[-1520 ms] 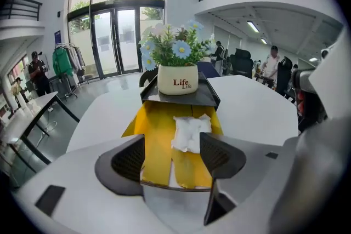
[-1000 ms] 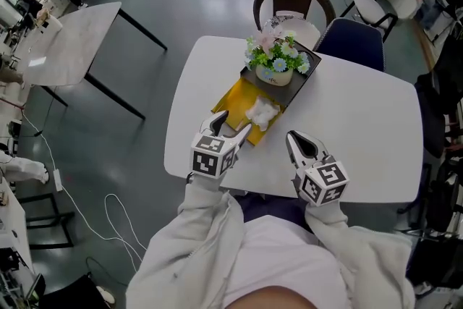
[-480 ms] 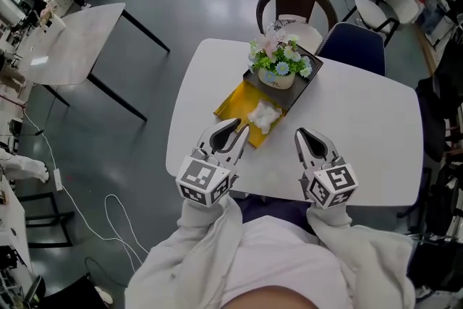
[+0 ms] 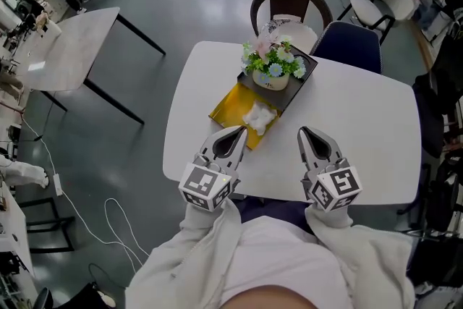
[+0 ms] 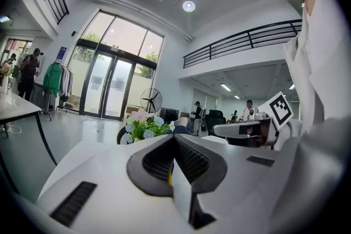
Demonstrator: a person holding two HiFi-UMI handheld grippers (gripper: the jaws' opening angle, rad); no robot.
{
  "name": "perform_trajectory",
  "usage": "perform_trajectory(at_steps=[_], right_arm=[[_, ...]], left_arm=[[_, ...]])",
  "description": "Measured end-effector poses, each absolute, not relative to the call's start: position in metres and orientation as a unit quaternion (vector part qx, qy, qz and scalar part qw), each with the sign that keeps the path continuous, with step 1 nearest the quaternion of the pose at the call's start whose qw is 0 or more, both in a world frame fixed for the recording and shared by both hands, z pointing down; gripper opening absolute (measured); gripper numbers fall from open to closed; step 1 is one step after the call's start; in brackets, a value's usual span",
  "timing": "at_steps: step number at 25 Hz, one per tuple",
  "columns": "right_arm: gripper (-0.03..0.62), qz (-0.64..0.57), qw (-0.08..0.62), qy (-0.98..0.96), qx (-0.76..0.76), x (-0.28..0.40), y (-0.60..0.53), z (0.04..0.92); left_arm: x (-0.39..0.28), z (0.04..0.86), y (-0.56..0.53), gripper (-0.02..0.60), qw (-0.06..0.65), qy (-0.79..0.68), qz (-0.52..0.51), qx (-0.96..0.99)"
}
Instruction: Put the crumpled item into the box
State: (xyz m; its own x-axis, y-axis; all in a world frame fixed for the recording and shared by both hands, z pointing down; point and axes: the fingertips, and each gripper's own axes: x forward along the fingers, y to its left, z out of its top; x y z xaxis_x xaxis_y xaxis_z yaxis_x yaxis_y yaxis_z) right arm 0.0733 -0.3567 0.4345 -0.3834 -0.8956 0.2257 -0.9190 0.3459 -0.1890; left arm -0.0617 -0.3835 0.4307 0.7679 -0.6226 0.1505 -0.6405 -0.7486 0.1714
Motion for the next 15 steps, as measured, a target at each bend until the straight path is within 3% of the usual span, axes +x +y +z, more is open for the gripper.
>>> perform_trajectory(at_steps=[15], right_arm=[[0.034,0.146,0.038,-0.816,0.558,0.078,-0.352,0.436]], left_arm=[[-0.055,0.452,-0.383,0.014,0.125,-0.338,0.073,0.930]])
